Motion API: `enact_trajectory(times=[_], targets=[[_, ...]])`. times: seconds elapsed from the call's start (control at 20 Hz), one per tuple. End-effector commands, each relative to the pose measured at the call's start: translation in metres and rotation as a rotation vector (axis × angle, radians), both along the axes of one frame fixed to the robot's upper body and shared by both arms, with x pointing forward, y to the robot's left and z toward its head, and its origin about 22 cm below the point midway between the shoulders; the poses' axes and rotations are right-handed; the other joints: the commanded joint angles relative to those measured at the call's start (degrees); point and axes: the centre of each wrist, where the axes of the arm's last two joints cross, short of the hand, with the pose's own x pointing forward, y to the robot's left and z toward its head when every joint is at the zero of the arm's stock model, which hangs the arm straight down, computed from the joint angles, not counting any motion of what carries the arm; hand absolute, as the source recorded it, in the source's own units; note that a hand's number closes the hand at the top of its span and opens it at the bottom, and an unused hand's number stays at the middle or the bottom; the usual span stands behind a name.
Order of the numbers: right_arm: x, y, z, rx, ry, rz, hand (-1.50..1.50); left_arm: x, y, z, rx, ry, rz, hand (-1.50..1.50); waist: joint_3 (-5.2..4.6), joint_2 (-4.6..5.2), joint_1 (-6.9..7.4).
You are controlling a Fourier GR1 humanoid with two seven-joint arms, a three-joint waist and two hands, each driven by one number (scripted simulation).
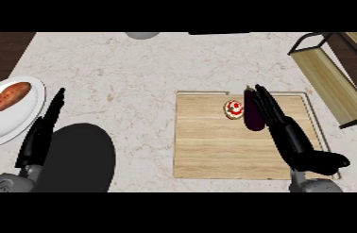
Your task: Pick the eggplant from the tray and place it in the tiered shelf
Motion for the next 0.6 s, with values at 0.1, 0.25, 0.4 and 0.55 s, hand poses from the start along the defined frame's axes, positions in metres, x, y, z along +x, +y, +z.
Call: enact_trajectory(times=[0.1,0.25,0.4,0.55], targets=[[0.047,0.015,0.032,-0.114,-0.066,-0.3,1.5,0.002,0.003,0.009,-0.121,0.001,0.014,0.0,-0.65,1.36,3.36],[0.071,0.006,0.05,-0.238,-0.121,-0.557,1.5,-0.004,0.007,0.0,-0.233,0.07,0.044,0.0,-0.98,1.8,5.4],[0.041,-0.081,0.018,-0.519,-0.056,-0.957,1.5,-0.013,0.005,-0.013,-0.244,0.113,0.094,0.0,-1.68,1.83,1.06],[0.055,-0.013,-0.001,-0.526,-0.079,-1.023,-1.5,-0.01,0.005,-0.01,-0.308,0.115,0.049,0.0,-1.05,1.87,4.66]])
